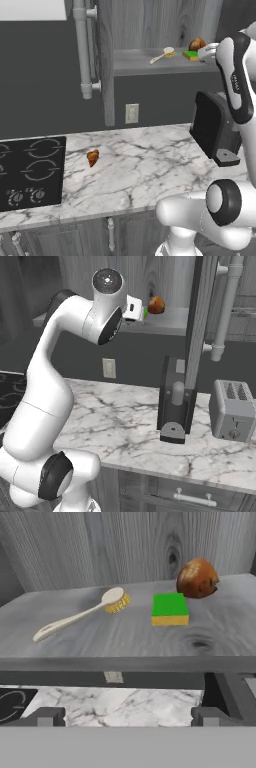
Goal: Pick the sponge and dish brush from the cabinet and place them on the counter.
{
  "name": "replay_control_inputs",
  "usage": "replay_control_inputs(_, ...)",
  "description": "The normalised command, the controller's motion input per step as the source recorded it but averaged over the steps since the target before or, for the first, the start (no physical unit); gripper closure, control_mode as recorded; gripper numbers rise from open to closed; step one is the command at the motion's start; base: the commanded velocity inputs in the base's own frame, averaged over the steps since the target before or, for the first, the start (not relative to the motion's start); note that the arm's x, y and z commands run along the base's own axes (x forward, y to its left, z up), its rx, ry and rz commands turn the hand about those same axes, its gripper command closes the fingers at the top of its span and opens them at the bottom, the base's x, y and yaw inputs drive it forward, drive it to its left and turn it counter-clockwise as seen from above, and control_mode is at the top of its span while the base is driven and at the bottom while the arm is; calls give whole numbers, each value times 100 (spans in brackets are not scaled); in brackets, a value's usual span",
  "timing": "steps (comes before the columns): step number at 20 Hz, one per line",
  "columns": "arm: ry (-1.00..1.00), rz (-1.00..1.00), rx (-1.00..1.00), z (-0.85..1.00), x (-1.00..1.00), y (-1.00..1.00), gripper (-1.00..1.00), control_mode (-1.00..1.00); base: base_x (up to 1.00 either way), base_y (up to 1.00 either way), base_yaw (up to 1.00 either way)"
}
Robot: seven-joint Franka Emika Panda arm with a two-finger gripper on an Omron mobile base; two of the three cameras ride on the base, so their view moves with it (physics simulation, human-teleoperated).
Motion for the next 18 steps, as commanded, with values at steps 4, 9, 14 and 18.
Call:
replay_control_inputs(4, 0, 7, -3, 0, 64, -7, -100, -100, 0, 0, 0)
replay_control_inputs(9, 0, 7, -3, 0, 64, -13, -100, -100, 0, 0, 0)
replay_control_inputs(14, 2, 4, -1, 0, 56, -23, -100, -100, 0, 0, 0)
replay_control_inputs(18, 1, 2, -3, 0, 21, -5, -100, -100, 0, 0, 0)
